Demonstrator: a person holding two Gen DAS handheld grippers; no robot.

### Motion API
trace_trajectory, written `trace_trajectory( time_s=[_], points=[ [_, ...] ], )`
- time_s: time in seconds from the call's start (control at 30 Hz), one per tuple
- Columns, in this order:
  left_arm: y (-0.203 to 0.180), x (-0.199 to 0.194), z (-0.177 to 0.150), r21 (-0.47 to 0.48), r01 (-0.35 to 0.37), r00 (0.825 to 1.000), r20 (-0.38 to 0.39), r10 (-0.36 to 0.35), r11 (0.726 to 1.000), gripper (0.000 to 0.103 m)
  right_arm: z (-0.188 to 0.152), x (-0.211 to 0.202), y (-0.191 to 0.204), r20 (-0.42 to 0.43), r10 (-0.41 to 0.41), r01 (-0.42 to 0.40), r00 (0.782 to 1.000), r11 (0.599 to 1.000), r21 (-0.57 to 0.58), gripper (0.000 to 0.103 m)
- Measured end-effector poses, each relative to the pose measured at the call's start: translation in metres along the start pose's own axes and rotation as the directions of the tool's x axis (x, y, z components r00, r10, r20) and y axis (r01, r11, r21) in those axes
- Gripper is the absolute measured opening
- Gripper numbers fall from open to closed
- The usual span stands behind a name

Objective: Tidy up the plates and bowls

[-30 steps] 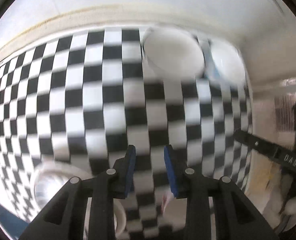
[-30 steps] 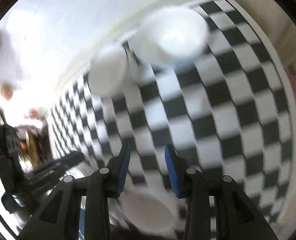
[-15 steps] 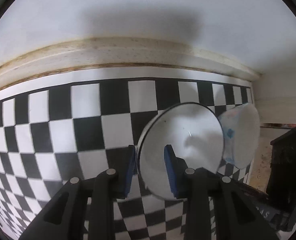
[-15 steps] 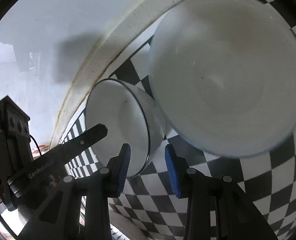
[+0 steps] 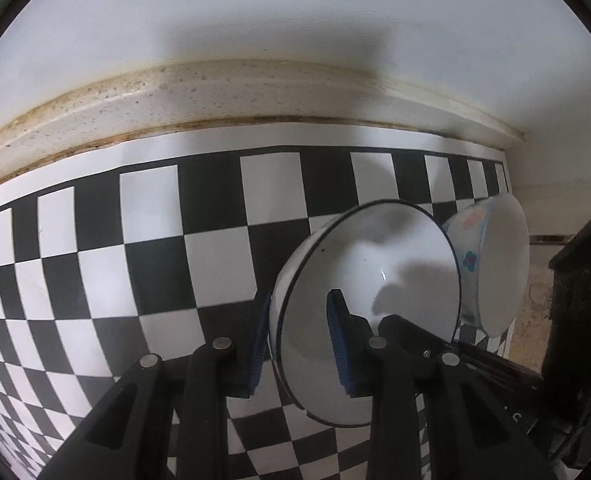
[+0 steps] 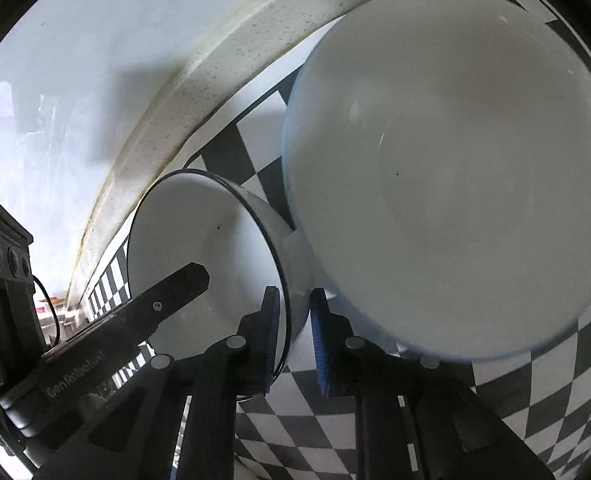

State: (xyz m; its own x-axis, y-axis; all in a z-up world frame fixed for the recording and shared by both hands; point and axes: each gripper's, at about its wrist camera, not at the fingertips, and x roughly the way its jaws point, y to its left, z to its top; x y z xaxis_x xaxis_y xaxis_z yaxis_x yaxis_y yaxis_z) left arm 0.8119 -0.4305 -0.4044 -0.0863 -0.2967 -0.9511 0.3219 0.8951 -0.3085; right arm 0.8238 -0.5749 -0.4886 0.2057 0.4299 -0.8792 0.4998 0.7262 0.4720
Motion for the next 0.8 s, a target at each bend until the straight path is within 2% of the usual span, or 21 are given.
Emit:
trace_trajectory(
  time_s=[0.17,0.3,0.4,0.63,0.8],
  points=[
    [-0.013,-0.01,-0.008,0.02,-0.01,0.999,0.031,0.01,1.0,0.026,-0.011,-0.011,0.01,0.02,-0.016,0.017,1.0,0.999,-0.042,0.017],
    [-0.015,-0.027,-0.024,0.021,0.013,0.999,0.052,-0.015,1.0,0.026,-0.028,-0.025,0.013,0.034,-0.003,0.005,0.999,0.997,-0.071,0.017],
    [-0.02,-0.043,-0.042,0.033,0.029,0.997,0.066,-0.031,0.999,0.026,-0.041,-0.037,0.015,0.043,0.008,-0.004,0.999,0.996,-0.095,0.017],
    [-0.04,-0.079,-0.086,0.114,0.002,0.994,0.113,-0.015,0.993,0.026,-0.08,-0.066,0.018,0.063,0.001,0.009,0.998,0.987,-0.163,0.017],
    [-0.049,-0.101,-0.12,0.164,0.004,0.993,0.118,-0.024,0.986,0.026,-0.112,-0.097,0.003,0.085,0.01,0.004,0.996,0.985,-0.173,0.017]
  ],
)
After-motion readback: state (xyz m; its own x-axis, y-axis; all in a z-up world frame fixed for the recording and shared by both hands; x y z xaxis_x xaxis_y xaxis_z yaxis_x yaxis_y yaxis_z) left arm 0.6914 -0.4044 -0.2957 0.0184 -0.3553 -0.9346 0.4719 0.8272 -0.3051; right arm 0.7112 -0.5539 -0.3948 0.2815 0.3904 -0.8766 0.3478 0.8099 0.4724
